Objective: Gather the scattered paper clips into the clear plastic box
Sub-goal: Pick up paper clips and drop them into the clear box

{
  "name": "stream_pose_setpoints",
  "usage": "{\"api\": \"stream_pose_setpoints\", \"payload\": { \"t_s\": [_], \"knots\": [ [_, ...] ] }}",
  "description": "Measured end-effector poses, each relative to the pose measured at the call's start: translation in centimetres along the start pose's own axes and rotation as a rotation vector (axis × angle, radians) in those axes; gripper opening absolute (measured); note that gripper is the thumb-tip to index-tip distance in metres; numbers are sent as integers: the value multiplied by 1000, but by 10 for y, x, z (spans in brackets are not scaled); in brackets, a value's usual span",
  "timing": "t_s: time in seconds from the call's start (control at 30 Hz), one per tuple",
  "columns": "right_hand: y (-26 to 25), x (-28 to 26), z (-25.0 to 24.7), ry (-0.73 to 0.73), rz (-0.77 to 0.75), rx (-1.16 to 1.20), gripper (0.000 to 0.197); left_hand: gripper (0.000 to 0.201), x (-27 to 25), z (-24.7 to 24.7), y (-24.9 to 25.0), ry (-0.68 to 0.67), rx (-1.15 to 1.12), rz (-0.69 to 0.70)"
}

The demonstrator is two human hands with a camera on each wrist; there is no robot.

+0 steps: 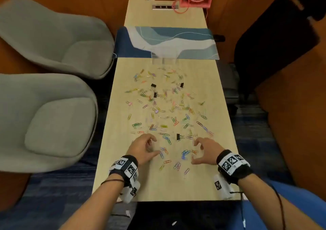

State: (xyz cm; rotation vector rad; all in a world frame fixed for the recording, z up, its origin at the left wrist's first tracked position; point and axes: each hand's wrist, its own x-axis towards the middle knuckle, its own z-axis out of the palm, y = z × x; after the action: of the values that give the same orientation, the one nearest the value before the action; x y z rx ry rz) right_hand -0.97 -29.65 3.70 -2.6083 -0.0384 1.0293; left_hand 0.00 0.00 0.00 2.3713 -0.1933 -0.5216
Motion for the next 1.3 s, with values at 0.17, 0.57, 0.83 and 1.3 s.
{"api": "stream_pose_setpoints", "payload": {
  "t_s": [0.17, 0.57, 0.83, 1.3],
  "knots": [
    [2, -9, 65, -62, 60, 63, 82, 122, -39, 29, -37, 155, 29, -248],
    [-12, 18, 102, 372, -62, 342, 59, 132, -28, 74, -24, 132, -9, -183],
    [-13, 26, 101, 380, -221, -41, 44, 49, -14, 72, -12, 131, 83, -4],
    [-15, 53, 71, 280, -240, -153, 19, 24, 4, 45, -1, 219, -121, -224]
  ]
}}
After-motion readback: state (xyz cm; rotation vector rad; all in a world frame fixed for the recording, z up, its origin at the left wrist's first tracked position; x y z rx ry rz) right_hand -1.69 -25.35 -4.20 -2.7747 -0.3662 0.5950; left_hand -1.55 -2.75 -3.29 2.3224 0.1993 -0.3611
